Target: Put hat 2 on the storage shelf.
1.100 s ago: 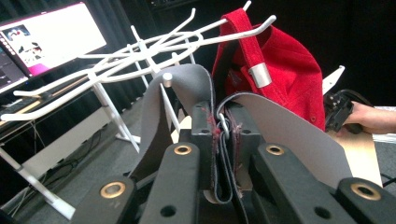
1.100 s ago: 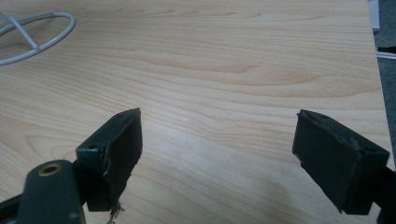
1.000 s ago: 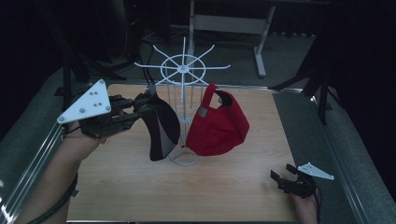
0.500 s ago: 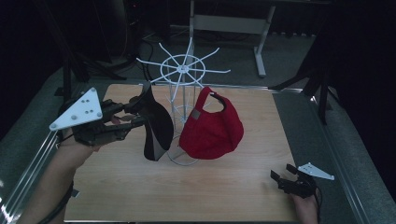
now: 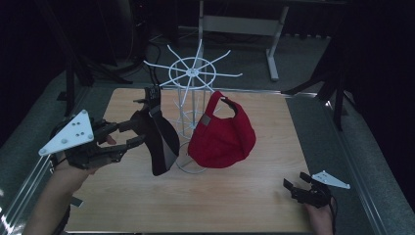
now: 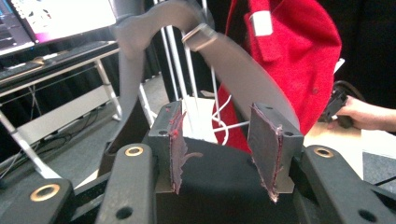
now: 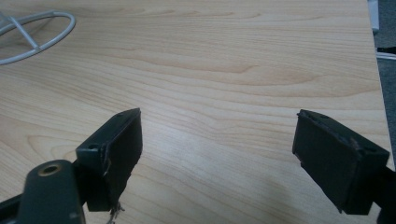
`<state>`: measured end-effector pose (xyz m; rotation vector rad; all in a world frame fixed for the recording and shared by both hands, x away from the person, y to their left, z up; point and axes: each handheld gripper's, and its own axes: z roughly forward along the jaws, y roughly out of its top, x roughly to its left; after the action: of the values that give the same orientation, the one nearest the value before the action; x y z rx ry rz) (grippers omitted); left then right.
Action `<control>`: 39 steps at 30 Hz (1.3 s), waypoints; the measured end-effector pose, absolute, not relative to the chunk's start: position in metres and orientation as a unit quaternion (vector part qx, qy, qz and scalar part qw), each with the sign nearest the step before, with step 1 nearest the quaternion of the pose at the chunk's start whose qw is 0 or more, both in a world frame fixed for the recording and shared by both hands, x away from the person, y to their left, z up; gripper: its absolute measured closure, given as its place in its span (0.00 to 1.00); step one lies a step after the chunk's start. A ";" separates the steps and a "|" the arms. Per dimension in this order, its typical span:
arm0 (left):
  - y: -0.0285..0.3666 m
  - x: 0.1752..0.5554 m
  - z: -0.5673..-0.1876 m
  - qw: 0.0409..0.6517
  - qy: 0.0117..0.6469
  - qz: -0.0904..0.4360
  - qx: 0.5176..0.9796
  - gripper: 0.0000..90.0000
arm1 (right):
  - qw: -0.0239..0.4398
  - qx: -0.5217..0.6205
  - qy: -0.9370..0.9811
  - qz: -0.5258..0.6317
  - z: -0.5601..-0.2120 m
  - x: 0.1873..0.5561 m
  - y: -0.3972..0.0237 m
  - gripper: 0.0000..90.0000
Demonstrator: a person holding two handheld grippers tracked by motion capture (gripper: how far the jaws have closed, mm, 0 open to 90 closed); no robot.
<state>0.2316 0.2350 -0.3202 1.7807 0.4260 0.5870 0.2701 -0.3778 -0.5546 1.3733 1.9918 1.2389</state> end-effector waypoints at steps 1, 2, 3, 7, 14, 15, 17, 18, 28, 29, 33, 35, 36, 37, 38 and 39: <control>0.236 0.231 -0.323 0.570 0.183 0.251 0.761 0.62 | 0.210 0.494 0.716 0.446 -0.555 0.270 -0.378 0.18; 0.236 0.231 -0.326 0.567 0.185 0.250 0.763 0.62 | 0.210 0.494 0.716 0.447 -0.555 0.270 -0.378 0.18; 0.236 0.230 -0.330 0.568 0.186 0.248 0.763 0.62 | 0.210 0.495 0.715 0.447 -0.555 0.270 -0.378 0.18; 0.236 0.229 -0.343 0.562 0.191 0.243 0.767 0.62 | 0.210 0.495 0.715 0.448 -0.554 0.270 -0.378 0.18; 0.239 0.228 -0.370 0.555 0.208 0.232 0.771 0.61 | 0.210 0.494 0.714 0.449 -0.554 0.270 -0.379 0.18; 0.240 0.228 -0.374 0.552 0.212 0.233 0.772 0.61 | 0.211 0.493 0.715 0.449 -0.554 0.270 -0.378 0.18; 0.242 0.228 -0.382 0.551 0.218 0.229 0.772 0.61 | 0.210 0.493 0.715 0.448 -0.555 0.270 -0.378 0.18; 0.242 0.228 -0.388 0.548 0.223 0.227 0.773 0.61 | 0.210 0.493 0.715 0.448 -0.554 0.270 -0.378 0.18; 0.246 0.231 -0.431 0.527 0.247 0.210 0.786 0.61 | 0.210 0.495 0.714 0.447 -0.555 0.270 -0.378 0.18; 0.247 0.231 -0.435 0.527 0.249 0.205 0.786 0.61 | 0.210 0.495 0.715 0.447 -0.555 0.270 -0.378 0.18; 0.248 0.233 -0.453 0.526 0.260 0.195 0.786 0.61 | 0.210 0.496 0.714 0.447 -0.555 0.270 -0.378 0.18; 0.249 0.233 -0.462 0.527 0.267 0.191 0.784 0.61 | 0.210 0.496 0.714 0.448 -0.554 0.270 -0.379 0.18; 0.249 0.233 -0.467 0.529 0.266 0.188 0.784 0.61 | 0.210 0.495 0.714 0.449 -0.554 0.270 -0.379 0.18; 0.249 0.233 -0.471 0.528 0.269 0.188 0.783 0.61 | 0.211 0.495 0.714 0.449 -0.554 0.270 -0.379 0.18; 0.249 0.233 -0.474 0.525 0.271 0.187 0.784 0.61 | 0.211 0.495 0.714 0.449 -0.554 0.270 -0.379 0.18; 0.249 0.233 -0.480 0.524 0.271 0.183 0.786 0.61 | 0.211 0.495 0.713 0.449 -0.554 0.270 -0.379 0.18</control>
<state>0.2335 0.2488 -0.4797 1.8814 0.6479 0.4388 0.2700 -0.3788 -0.5544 1.3755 1.9831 1.2487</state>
